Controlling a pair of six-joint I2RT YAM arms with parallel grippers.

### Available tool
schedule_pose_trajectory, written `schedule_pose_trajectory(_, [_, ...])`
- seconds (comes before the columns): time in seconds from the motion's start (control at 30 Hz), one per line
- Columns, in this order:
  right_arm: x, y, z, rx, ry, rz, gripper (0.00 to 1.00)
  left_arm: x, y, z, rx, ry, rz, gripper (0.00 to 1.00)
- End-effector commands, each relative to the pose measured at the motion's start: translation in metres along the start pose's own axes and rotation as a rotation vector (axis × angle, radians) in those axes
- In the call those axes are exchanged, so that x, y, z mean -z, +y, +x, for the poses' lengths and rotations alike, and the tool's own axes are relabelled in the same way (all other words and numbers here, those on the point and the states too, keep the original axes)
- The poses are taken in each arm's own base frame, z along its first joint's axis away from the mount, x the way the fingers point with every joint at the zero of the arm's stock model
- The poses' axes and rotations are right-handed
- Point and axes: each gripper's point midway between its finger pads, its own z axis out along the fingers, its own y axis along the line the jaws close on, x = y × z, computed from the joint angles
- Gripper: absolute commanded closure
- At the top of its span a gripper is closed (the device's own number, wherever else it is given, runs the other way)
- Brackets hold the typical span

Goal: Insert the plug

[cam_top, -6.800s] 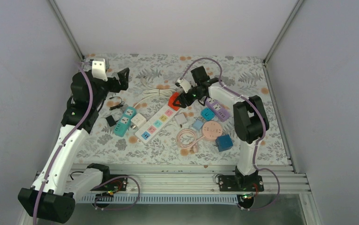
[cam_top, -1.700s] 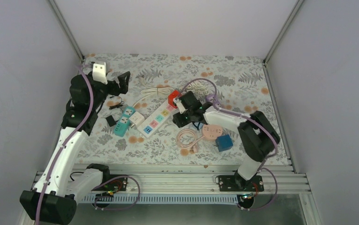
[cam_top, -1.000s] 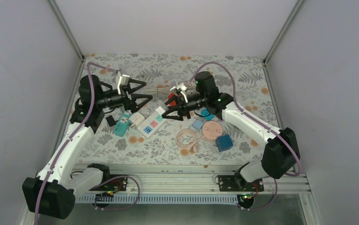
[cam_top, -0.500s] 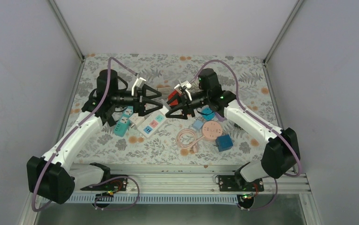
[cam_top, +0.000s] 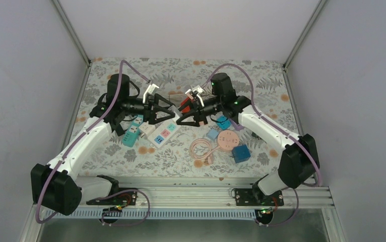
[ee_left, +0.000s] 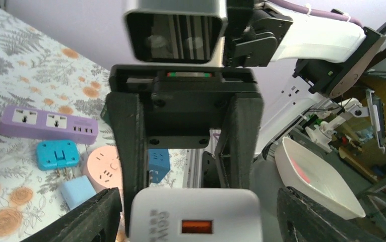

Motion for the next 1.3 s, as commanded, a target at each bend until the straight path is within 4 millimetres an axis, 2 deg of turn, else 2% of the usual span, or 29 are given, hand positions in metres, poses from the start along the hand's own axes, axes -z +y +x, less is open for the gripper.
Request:
schedule_pose_trajectory(0.0, [0.001,-0.008,-0.009,-0.006,-0.01,0.017,0.54,0.0,-0.011,-0.007,-0.036,0.005,0.037,0.28])
schedule_pose_trajectory(0.1, [0.003,-0.013,-0.011,-0.014,-0.014,0.04,0.54,-0.001,-0.009,-0.005,-0.029,0.006,0.029,0.39])
schedule_pose_trajectory(0.17, [0.007,-0.02,-0.012,-0.036,-0.022,0.067,0.54,-0.001,-0.009,-0.004,-0.032,0.009,0.023,0.41])
schedule_pose_trajectory(0.2, [0.009,-0.022,-0.013,-0.038,-0.027,0.072,0.54,-0.001,-0.008,-0.004,-0.033,0.008,0.014,0.41])
schedule_pose_trajectory(0.37, [0.014,-0.025,-0.017,-0.035,-0.039,0.084,0.54,-0.003,-0.004,0.002,-0.024,0.016,0.007,0.27])
schedule_pose_trajectory(0.47, [0.014,-0.026,-0.017,-0.034,-0.04,0.084,0.54,-0.003,-0.002,0.004,-0.024,0.018,0.002,0.27])
schedule_pose_trajectory(0.6, [0.013,-0.024,-0.014,-0.044,-0.035,0.059,0.54,-0.004,-0.001,0.003,-0.024,0.017,0.0,0.42])
schedule_pose_trajectory(0.73, [0.013,-0.025,-0.01,-0.057,-0.027,0.061,0.53,-0.006,-0.002,0.002,-0.03,0.02,0.003,0.49])
schedule_pose_trajectory(0.8, [0.014,-0.028,-0.011,-0.059,-0.028,0.081,0.48,-0.005,0.001,0.002,-0.038,0.016,-0.022,0.51])
schedule_pose_trajectory(0.9, [0.019,-0.039,-0.011,-0.068,-0.044,0.18,0.22,-0.003,0.024,0.0,-0.031,0.0,-0.159,0.51])
schedule_pose_trajectory(0.93, [0.023,-0.044,-0.01,-0.065,-0.054,0.225,0.16,0.001,0.044,-0.001,-0.016,-0.013,-0.27,0.52])
schedule_pose_trajectory(1.03, [0.044,-0.071,-0.002,-0.115,-0.091,0.424,0.04,0.013,0.081,0.002,0.023,-0.033,-0.478,0.53])
schedule_pose_trajectory(1.17, [0.086,-0.103,0.011,-0.22,-0.167,0.699,0.02,0.029,0.112,0.007,0.007,-0.083,-0.666,0.53])
schedule_pose_trajectory(1.27, [0.122,-0.116,0.023,-0.281,-0.244,0.937,0.02,0.026,0.124,0.014,-0.05,-0.063,-0.777,0.53])
